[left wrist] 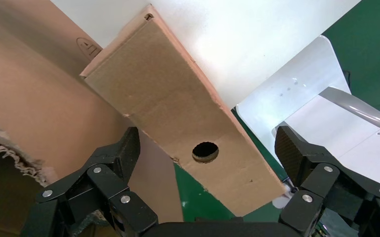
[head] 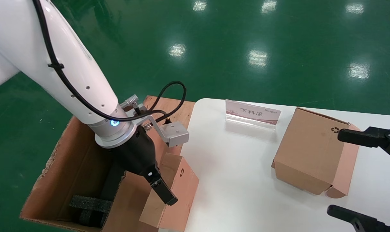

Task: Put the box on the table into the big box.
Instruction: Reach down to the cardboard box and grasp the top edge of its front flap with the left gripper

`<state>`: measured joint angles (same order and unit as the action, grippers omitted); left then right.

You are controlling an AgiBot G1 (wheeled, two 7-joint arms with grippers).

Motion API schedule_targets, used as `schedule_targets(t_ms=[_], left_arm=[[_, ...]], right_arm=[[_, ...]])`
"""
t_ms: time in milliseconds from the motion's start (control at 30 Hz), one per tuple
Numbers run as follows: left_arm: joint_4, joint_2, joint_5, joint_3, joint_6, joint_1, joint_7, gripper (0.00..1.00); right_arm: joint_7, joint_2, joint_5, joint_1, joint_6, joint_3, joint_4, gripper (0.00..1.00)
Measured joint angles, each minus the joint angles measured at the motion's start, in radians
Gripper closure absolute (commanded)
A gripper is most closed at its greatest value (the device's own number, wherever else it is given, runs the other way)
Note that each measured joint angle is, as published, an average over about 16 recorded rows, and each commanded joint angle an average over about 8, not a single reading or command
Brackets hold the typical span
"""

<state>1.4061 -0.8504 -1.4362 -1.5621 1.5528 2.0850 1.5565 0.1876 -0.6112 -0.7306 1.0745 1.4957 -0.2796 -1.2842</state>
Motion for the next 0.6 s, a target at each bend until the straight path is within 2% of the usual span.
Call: schedule_targets(t_ms=[567,600], left_arm=[[-0.027,-0.038,-0.021,-0.026,-0.011,-0.039,0.012,0.0],[-0.029,-0.039,-0.022,-0.027,-0.011,-0.04,0.012,0.12]], right_arm=[[0.0,0.0,0.0,0.0,0.0,0.0,0.0,0.0],[0.0,0.0,0.0,0.0,0.0,0.0,0.0,0.0]])
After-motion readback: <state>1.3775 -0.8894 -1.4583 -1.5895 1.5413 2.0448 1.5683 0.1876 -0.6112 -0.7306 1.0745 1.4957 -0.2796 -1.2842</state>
